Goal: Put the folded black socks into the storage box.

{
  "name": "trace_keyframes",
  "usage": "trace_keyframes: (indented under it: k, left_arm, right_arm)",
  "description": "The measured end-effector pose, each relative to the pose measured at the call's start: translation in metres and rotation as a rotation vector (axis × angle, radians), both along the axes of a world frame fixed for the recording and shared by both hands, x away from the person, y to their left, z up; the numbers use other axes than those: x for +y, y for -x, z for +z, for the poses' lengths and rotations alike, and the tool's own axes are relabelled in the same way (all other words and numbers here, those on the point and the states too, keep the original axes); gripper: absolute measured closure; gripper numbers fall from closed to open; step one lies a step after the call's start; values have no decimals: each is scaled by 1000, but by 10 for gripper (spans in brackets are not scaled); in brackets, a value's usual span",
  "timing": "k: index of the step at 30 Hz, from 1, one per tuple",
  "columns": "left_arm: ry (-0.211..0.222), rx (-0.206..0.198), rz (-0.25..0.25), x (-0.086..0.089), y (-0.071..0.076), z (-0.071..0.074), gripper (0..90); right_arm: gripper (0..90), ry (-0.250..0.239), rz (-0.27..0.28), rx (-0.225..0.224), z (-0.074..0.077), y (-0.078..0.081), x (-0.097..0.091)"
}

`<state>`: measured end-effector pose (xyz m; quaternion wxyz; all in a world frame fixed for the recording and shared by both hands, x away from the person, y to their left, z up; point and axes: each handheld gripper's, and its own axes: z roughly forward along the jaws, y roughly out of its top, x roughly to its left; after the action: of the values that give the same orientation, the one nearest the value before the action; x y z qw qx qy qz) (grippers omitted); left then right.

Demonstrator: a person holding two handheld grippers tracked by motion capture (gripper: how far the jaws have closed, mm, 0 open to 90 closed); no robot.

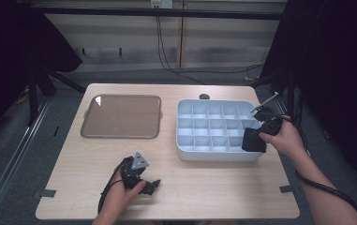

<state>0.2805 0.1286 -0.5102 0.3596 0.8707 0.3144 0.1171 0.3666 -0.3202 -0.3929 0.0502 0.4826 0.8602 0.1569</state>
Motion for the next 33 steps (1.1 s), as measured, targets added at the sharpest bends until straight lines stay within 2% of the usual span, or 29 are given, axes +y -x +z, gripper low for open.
trace_keyframes:
  k: [2, 5, 13, 23, 26, 33]
  left_arm:
    - [4, 3, 2, 0, 0, 0, 0]
    - [0, 0, 0, 0, 0, 0, 0]
    - [-7, 2, -7, 0, 0, 0, 0]
    - [-10, 0, -8, 1, 0, 0, 0]
    - [-7, 2, -7, 0, 0, 0, 0]
    - [-7, 4, -7, 0, 0, 0, 0]
  right_arm:
    - [882, 7, 10, 13, -3, -1, 0]
    - [897, 9, 6, 22, -7, -1, 1]
    - [900, 25, 11, 36, -11, -2, 1]
    - [900, 46, -19, 63, -17, 0, -5]
    - [900, 53, -10, 62, -19, 0, -7]
    - [900, 66, -25, 81, -29, 3, -12]
